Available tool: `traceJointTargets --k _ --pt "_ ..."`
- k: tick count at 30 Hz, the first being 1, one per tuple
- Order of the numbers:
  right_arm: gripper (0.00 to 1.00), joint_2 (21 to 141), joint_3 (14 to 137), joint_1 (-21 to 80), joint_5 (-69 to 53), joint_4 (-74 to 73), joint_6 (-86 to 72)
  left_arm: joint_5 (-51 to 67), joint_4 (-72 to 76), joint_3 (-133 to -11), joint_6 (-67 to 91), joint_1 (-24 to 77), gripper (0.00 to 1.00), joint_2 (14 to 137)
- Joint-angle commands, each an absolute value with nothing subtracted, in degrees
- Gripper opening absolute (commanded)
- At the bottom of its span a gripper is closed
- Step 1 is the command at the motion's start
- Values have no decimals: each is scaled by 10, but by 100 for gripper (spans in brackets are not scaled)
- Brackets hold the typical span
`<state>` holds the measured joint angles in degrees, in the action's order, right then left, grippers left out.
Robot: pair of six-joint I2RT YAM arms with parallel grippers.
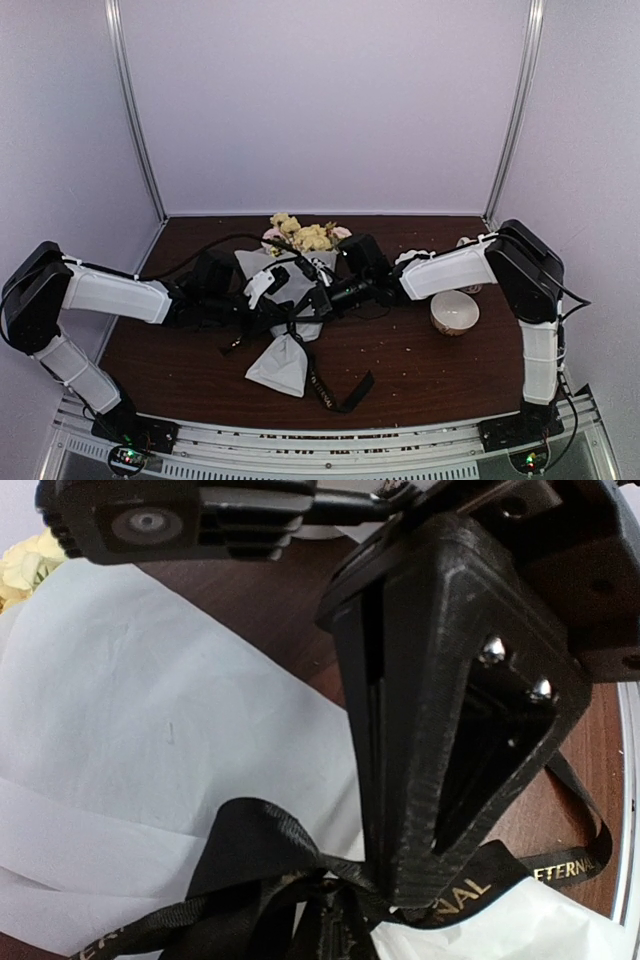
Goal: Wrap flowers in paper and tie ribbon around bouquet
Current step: Cross the half-tied ribbon over the folded bouquet.
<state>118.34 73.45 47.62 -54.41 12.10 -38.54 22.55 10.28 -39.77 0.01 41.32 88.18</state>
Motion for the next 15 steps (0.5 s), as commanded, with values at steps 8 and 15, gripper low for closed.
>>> traceJointTargets --k 8,15 --pt "9 1144 725 479 -560 153 -393 229 133 -442 -1 415 0 941" --pt "22 1137 726 466 -546 119 -383 232 151 -443 7 415 0 963"
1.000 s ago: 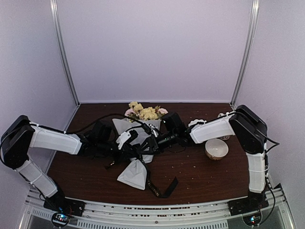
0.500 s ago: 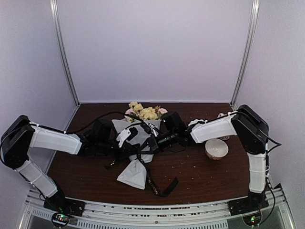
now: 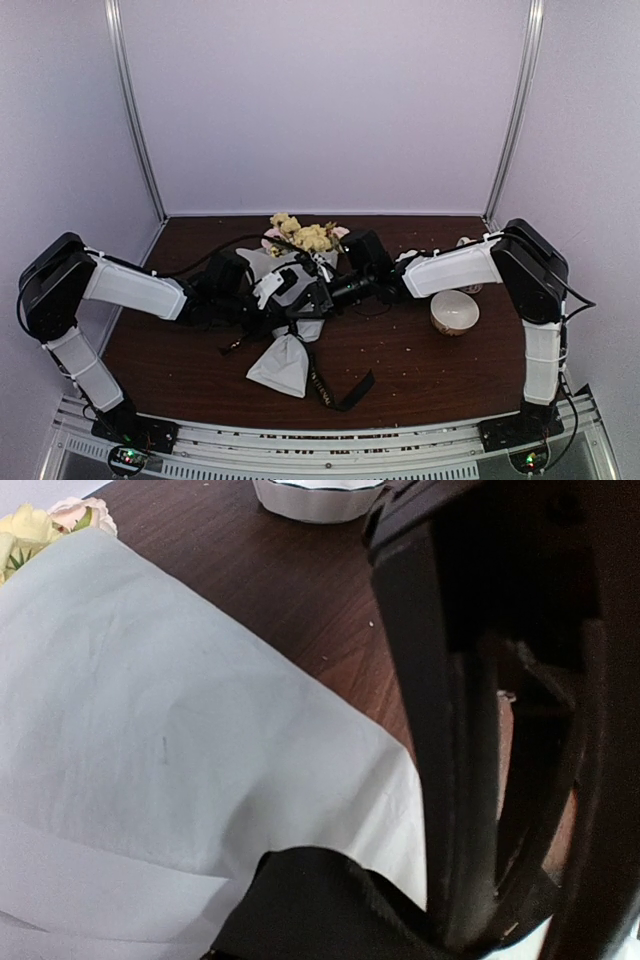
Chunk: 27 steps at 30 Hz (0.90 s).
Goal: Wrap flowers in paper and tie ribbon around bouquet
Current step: Cross the half-tied ribbon over the folded bouquet.
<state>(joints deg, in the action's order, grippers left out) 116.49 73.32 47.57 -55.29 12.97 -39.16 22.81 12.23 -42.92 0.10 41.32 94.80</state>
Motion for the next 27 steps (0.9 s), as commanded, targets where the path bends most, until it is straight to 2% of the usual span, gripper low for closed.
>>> traceJointTargets --k 1,6,15,20,27 --pt "25 1132 726 461 -541 110 -379 233 152 -442 7 415 0 964" --pt "33 1125 738 442 -542 64 -358 231 147 -446 6 415 0 969" --pt "33 1112 722 419 -519 54 -359 235 142 -446 5 415 0 970" --pt "20 1139 730 429 -462 0 -342 237 144 -447 4 415 0 969" --pt "9 1177 754 461 -478 2 -343 249 151 -443 5 415 0 951"
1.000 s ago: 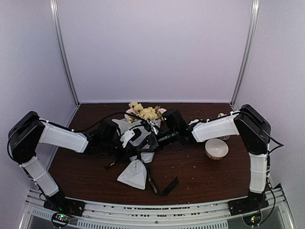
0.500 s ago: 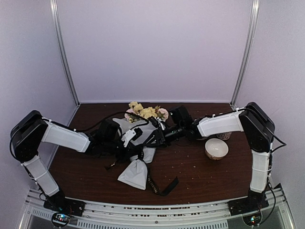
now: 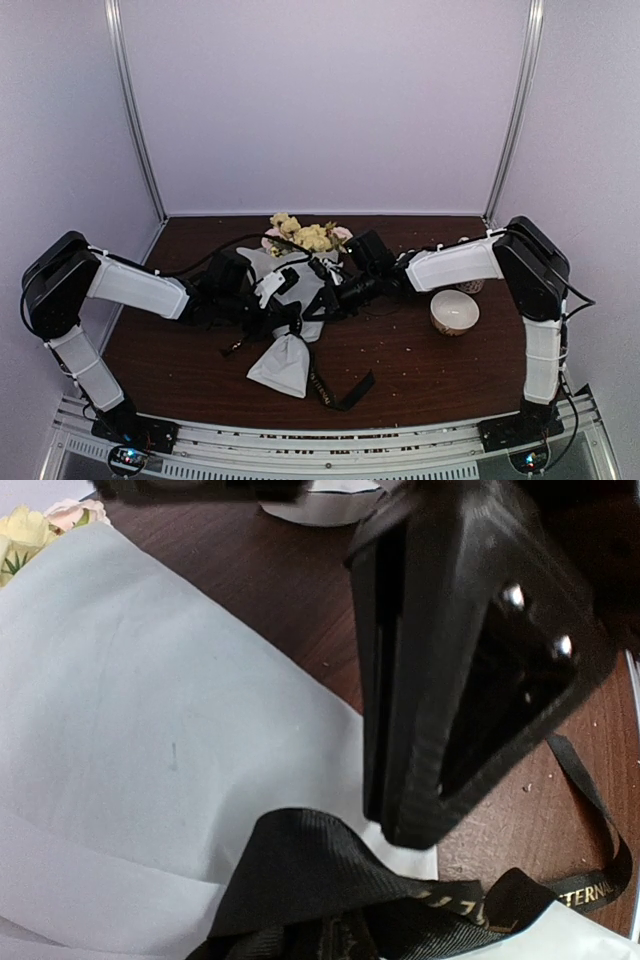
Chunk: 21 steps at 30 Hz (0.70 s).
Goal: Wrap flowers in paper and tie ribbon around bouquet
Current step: Cross the half-tied ribbon over the folded bouquet.
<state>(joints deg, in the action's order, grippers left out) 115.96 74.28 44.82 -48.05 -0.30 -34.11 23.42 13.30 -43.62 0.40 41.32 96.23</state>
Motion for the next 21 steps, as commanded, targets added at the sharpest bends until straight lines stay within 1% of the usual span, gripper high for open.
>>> traceJointTargets --k 1,5,9,10,13,21 --pt "8 1178 751 461 -485 14 -349 250 152 -443 4 415 0 949" --pt "9 1186 750 463 -513 42 -355 265 164 -445 7 415 0 946" --pt "15 1185 728 463 -545 146 -406 268 163 -455 8 415 0 951" --pt "17 1183 726 464 -543 153 -409 271 162 -456 8 415 0 954" --pt "20 1190 737 463 -523 120 -393 279 163 -456 7 415 0 952" --pt "22 1193 753 463 -469 59 -360 287 168 -453 7 415 0 950"
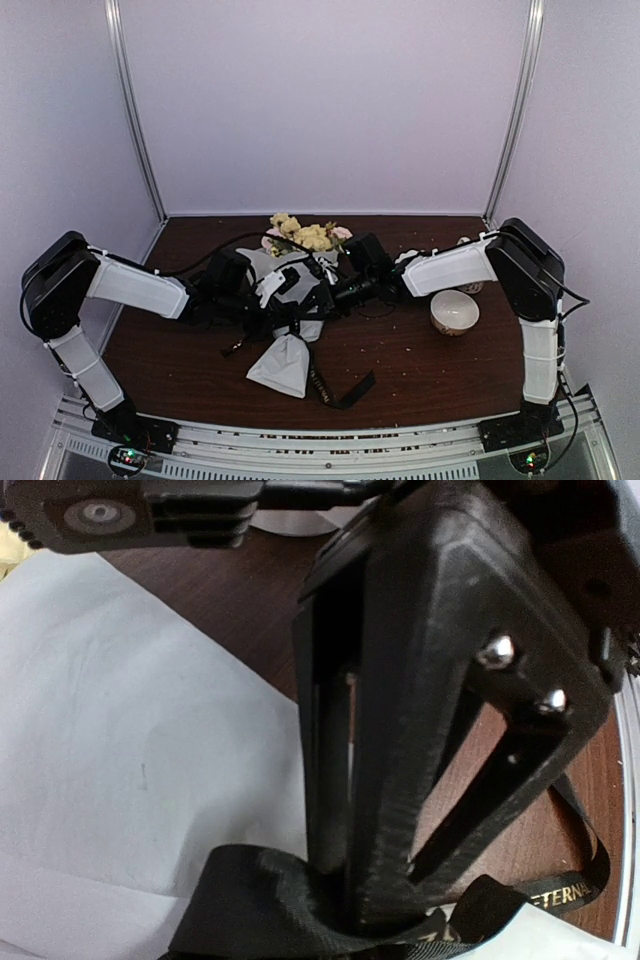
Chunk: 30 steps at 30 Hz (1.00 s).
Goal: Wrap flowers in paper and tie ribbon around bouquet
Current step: Cross the half-tied ribbon over the folded bouquet.
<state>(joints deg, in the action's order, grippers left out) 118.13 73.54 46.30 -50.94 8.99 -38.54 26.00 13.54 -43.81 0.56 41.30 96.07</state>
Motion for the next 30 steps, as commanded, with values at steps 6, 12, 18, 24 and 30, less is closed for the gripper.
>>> traceJointTargets --k 6,12,18,24,30 --pt "29 1185 755 462 -448 37 -343 289 151 -466 3 415 0 964" --pt "31 1204 755 465 -488 80 -373 286 149 -467 2 415 0 969" --pt "26 1220 766 471 -528 141 -416 286 145 -471 2 415 0 975" --pt "1 1221 766 469 -541 163 -433 281 145 -468 2 415 0 969" --pt "0 1198 745 456 -536 158 -430 250 114 -457 -7 414 14 924"
